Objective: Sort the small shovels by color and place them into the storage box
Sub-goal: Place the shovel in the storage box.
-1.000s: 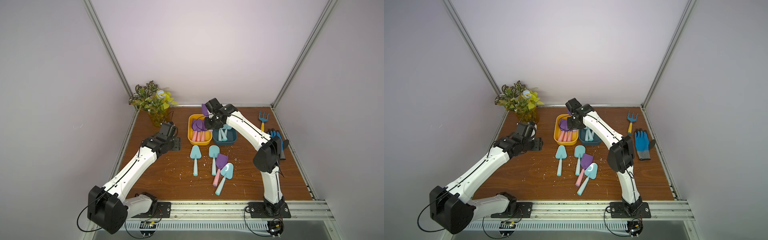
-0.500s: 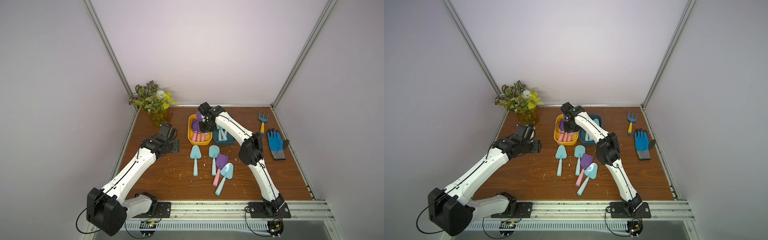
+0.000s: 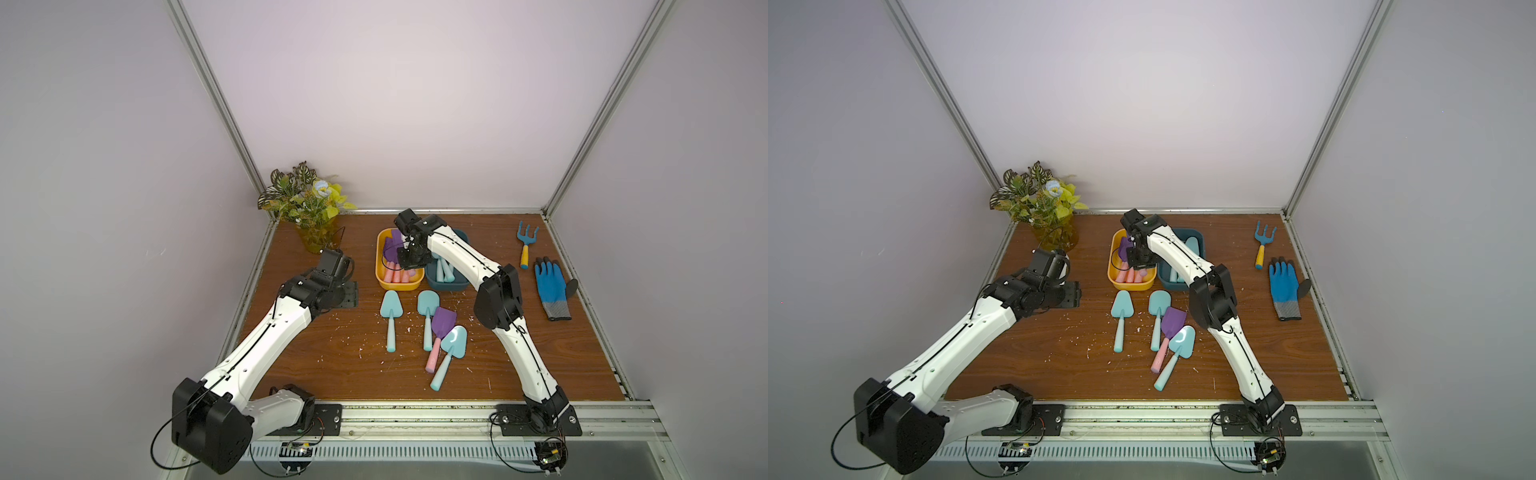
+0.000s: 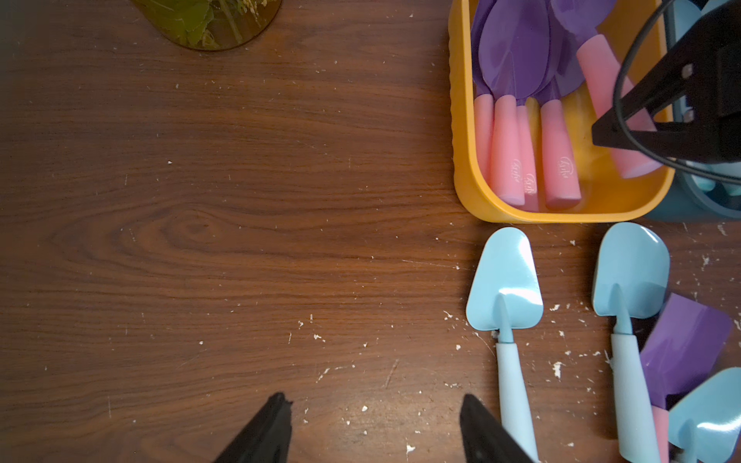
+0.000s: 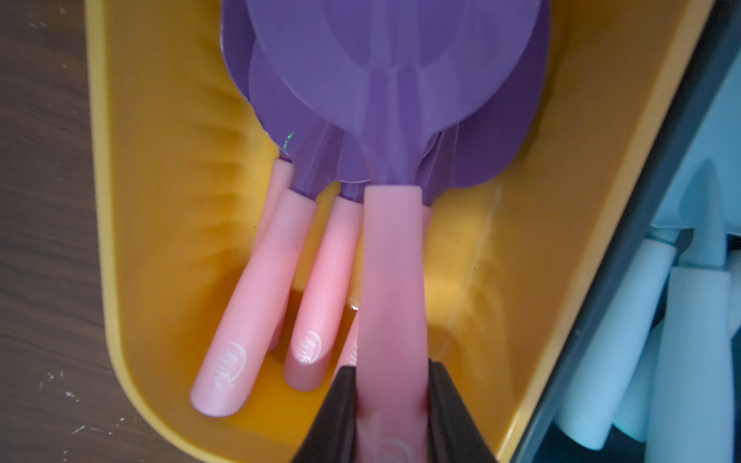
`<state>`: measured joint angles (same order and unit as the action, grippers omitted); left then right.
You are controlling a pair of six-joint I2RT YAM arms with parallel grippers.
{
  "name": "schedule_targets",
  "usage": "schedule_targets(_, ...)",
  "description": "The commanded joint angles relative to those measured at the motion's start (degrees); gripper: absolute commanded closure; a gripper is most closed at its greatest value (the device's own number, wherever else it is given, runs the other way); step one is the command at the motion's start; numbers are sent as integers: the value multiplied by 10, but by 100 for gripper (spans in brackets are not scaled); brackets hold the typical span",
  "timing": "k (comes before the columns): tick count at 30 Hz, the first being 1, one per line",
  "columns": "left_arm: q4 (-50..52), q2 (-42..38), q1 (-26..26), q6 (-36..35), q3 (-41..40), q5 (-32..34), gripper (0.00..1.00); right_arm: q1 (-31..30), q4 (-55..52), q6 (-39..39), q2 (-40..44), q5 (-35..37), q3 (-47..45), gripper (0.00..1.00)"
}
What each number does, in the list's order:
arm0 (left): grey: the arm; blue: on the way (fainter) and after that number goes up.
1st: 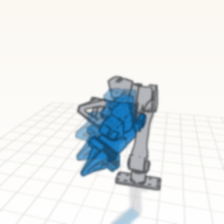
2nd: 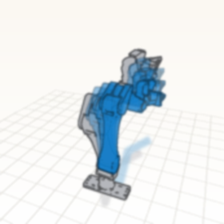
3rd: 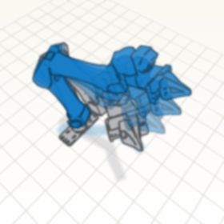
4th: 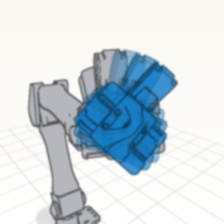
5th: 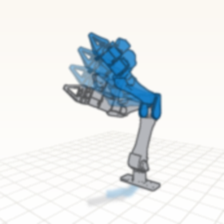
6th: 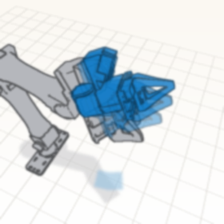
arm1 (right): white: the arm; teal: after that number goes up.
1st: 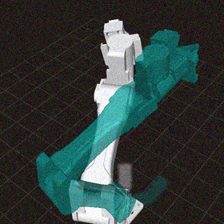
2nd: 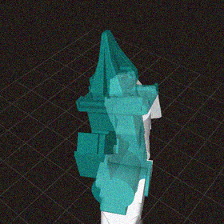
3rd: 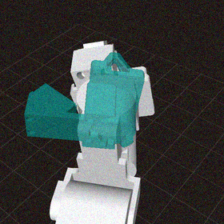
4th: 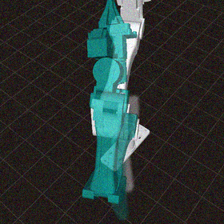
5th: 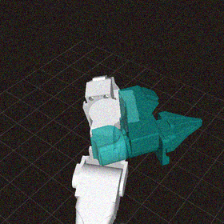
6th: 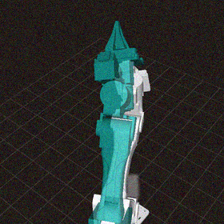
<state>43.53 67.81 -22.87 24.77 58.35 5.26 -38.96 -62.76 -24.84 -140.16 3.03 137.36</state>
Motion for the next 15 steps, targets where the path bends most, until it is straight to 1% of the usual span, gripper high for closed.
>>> schedule_targets(1,10,-9,7,-10,16,12,31,-6,-5,-7,-2,-5,23,94)
schedule_targets(15,9,-10,7,-10,13,19,31,-12,-9,-26,-10,2,25,90)
